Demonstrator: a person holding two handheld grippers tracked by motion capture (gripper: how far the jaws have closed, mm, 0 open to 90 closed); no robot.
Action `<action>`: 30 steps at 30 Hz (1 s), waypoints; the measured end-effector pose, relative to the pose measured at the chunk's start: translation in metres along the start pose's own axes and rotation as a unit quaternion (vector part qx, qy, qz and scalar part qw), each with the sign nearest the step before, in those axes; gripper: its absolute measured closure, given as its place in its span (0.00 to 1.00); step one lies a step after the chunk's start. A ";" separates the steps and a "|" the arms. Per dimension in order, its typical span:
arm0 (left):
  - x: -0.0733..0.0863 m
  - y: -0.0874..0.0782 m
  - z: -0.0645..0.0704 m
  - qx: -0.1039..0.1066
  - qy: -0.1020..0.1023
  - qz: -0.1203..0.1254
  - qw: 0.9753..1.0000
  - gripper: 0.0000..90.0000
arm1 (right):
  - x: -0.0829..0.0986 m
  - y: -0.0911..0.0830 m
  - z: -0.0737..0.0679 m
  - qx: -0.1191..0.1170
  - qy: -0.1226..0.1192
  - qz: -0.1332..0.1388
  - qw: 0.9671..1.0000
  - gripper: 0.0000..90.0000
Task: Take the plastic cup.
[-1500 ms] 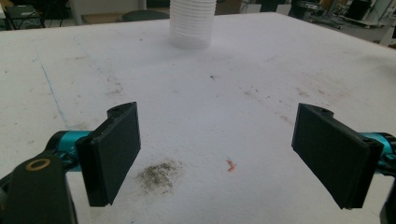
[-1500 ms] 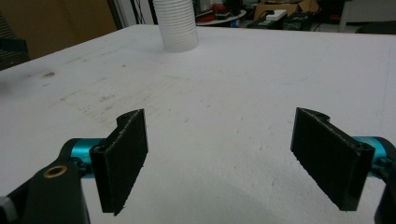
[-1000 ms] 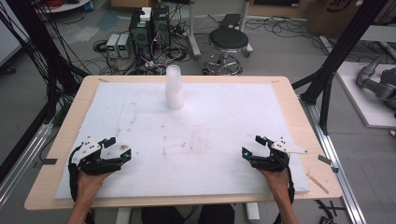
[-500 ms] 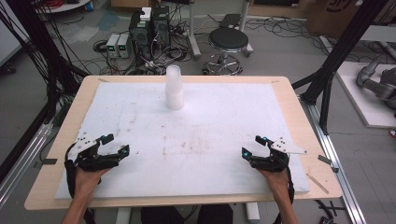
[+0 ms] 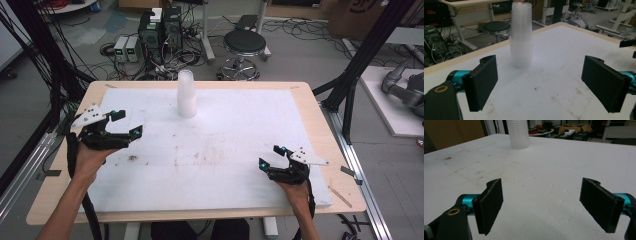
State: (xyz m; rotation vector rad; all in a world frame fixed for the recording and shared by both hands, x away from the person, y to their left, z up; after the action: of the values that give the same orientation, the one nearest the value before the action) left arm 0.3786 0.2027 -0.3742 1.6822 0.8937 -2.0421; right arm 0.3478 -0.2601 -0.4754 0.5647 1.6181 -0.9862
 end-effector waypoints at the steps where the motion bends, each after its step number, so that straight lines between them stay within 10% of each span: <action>1: -0.006 0.003 -0.001 0.002 0.004 0.000 1.000 0.15 | 0.000 0.000 0.000 -0.001 0.000 -0.001 1.000 0.21; 30: -0.122 0.111 -0.039 0.040 0.036 -0.013 0.998 0.15 | 0.000 -0.001 0.000 -0.002 0.004 0.001 1.000 0.21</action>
State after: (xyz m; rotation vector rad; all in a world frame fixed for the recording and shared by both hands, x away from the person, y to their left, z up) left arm 0.5059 0.1314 -0.2880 1.8058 0.8698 -2.0721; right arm 0.3474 -0.2605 -0.4752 0.5683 1.6257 -0.9812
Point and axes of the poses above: each handheld gripper's, and its own axes: y roughly forward along the jaws, x roughly out of its underside, z roughly to its right, the point moved 7 cm from there along y, roughly forward along the jaws, and after that the axes turned 7 degrees about x, right-handed, at the moved point
